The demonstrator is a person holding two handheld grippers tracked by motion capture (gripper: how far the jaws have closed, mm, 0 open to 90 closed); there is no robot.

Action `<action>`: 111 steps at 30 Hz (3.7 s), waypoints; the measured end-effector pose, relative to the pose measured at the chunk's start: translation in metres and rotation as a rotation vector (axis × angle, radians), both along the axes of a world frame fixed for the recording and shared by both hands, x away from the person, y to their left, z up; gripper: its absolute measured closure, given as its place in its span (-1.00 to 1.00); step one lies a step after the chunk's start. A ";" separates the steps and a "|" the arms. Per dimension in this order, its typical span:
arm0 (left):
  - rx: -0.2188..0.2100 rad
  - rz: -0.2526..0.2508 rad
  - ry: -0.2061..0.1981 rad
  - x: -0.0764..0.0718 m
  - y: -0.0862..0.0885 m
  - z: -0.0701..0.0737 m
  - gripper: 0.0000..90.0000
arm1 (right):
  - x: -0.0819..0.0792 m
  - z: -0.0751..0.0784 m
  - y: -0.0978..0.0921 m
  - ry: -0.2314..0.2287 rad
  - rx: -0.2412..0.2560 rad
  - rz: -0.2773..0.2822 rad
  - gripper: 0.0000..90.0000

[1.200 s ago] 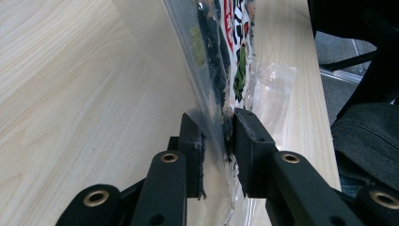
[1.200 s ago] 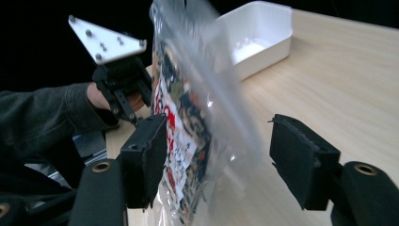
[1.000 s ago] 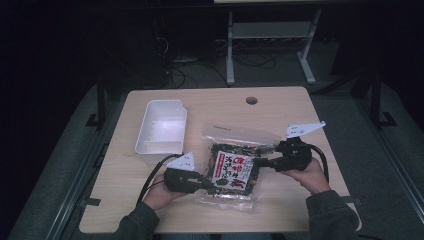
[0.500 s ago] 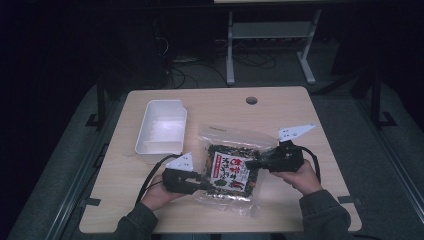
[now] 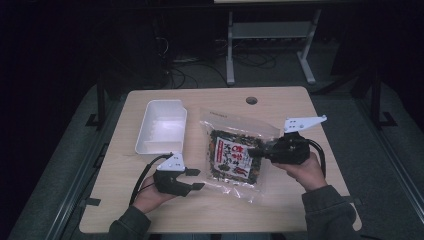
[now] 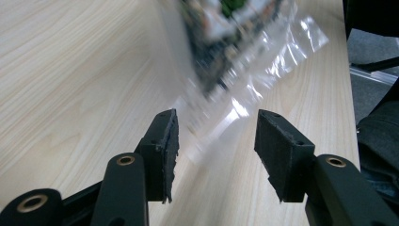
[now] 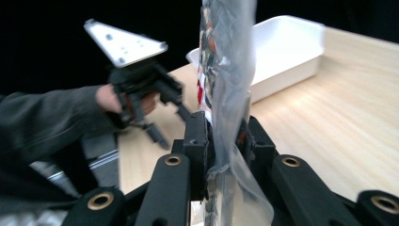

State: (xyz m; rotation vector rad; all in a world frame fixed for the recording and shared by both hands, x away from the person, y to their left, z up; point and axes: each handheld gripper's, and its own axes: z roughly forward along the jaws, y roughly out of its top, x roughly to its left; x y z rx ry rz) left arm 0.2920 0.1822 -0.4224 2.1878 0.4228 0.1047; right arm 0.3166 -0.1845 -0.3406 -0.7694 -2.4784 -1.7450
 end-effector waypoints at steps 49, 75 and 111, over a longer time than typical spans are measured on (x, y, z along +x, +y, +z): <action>0.085 0.097 -0.045 -0.023 0.041 -0.001 -0.42 | 0.058 0.063 0.096 -0.140 0.004 -0.450 0.67; 0.085 0.123 -0.051 -0.019 0.049 -0.003 -0.44 | 0.093 0.066 0.184 -0.192 0.019 -0.465 0.67; 0.101 0.112 -0.044 -0.018 0.049 -0.007 -0.45 | 0.119 0.014 0.262 -0.182 0.006 -0.530 0.67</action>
